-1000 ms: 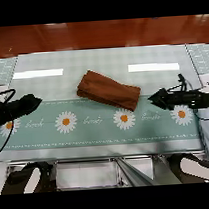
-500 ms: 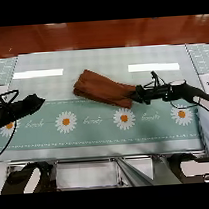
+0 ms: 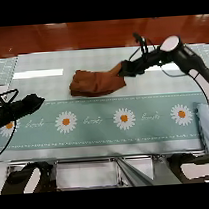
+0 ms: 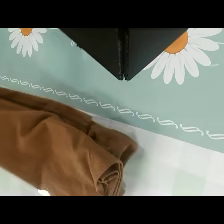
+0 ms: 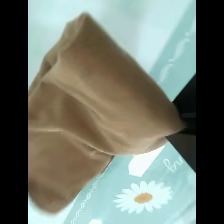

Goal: Fold the shirts.

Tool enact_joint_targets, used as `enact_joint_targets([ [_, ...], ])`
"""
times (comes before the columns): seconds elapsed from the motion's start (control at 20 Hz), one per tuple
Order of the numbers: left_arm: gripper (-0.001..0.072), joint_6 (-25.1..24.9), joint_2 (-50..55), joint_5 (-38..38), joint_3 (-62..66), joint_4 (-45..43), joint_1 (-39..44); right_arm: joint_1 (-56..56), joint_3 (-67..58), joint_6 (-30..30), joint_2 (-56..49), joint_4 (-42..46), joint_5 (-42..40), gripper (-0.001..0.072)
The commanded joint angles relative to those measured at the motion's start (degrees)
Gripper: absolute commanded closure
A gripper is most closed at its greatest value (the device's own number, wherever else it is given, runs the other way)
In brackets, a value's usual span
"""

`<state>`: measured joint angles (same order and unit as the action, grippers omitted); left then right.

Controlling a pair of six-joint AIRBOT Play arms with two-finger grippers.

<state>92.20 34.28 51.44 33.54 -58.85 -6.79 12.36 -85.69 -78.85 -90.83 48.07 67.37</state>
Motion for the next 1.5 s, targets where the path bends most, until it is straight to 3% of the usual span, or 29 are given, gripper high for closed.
enact_joint_targets([
  [0.0, 0.0682, 0.0, 0.0, -0.1, -0.1, 0.0, 0.0, 3.0, -17.9, -8.9, 0.0, 15.3, 7.4, 0.0688],
  [0.2, 0.0682, 0.0, 0.0, 0.0, -0.1, 0.1, 0.0, -1.1, -32.4, -12.8, 0.2, 22.0, 17.2, 0.0688],
  [0.35, 0.0682, 0.0, 0.0, 0.0, -0.1, 2.1, 0.0, -9.3, -33.4, -13.8, 3.7, 22.0, 21.7, 0.0688],
  [0.6, 0.0682, -1.8, 0.0, -2.0, 4.2, 3.6, -0.5, -30.5, -33.4, -13.3, 10.0, 20.7, 27.3, 0.0689],
  [0.85, 0.0682, -1.8, 0.0, -3.3, 6.2, 3.6, -0.5, -54.2, -33.4, -14.9, 11.5, 12.0, 33.6, 0.0689],
  [1.0, 0.0682, -4.7, 0.0, -4.7, 6.2, 3.6, -0.5, -66.2, -33.3, -15.0, 11.5, 10.8, 38.6, 0.0689],
  [1.25, 0.0682, -4.8, 0.2, -12.6, 6.2, 3.6, -0.5, -80.8, -15.9, -14.3, 19.0, 13.7, 39.1, 0.0689],
  [1.45, 0.0682, -4.8, 2.7, -18.4, 6.2, 3.5, -0.5, -90.8, 5.2, -14.4, 30.1, 28.4, 39.2, 0.0688],
])
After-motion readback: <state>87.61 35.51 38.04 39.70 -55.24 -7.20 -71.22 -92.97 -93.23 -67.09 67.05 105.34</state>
